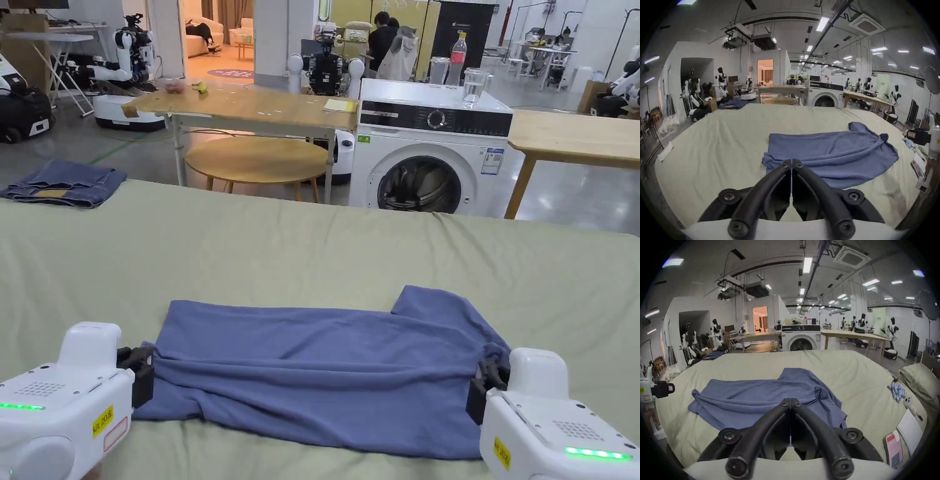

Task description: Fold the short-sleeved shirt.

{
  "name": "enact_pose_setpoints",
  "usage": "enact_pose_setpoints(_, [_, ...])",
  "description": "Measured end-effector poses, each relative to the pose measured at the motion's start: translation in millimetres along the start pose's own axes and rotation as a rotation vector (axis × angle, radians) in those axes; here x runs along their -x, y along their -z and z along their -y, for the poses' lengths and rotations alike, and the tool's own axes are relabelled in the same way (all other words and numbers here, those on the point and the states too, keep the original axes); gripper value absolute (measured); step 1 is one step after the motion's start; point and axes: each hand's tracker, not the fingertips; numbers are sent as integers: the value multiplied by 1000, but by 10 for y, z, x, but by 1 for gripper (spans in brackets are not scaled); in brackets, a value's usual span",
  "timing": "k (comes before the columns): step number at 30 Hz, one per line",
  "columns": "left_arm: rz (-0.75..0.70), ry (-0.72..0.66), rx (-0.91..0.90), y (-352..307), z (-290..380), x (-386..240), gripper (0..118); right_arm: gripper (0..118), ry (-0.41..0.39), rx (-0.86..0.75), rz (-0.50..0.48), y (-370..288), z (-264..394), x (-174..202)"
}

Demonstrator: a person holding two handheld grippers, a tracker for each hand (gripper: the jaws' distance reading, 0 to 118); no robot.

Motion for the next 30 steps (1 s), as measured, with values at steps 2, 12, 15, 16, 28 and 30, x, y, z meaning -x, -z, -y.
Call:
enact_pose_setpoints(2, [-3,-33,77,62,-27,79,0,0,-12,4,3,-33,30,16])
enact_pose_setpoints(12, [31,-185,470,1024,-407,676,20,0,-12,82,4,38,135,-147])
enact_pose_setpoints(15, [24,-202,588,1313,-404,710,48,0,-22,98,13,41,170,-182])
enact_pose_setpoints(16, [20,-201,629,1413,-378,717,51,0,-23,102,14,46,185,-196])
enact_pose_setpoints(28, [-88,45,685,1390,14,183,48,0,-32,150,19,105,318,-285])
enact_pose_setpoints(30, [-75,64,671,1438,34,237,28,0,-26,159,19,130,321,-310])
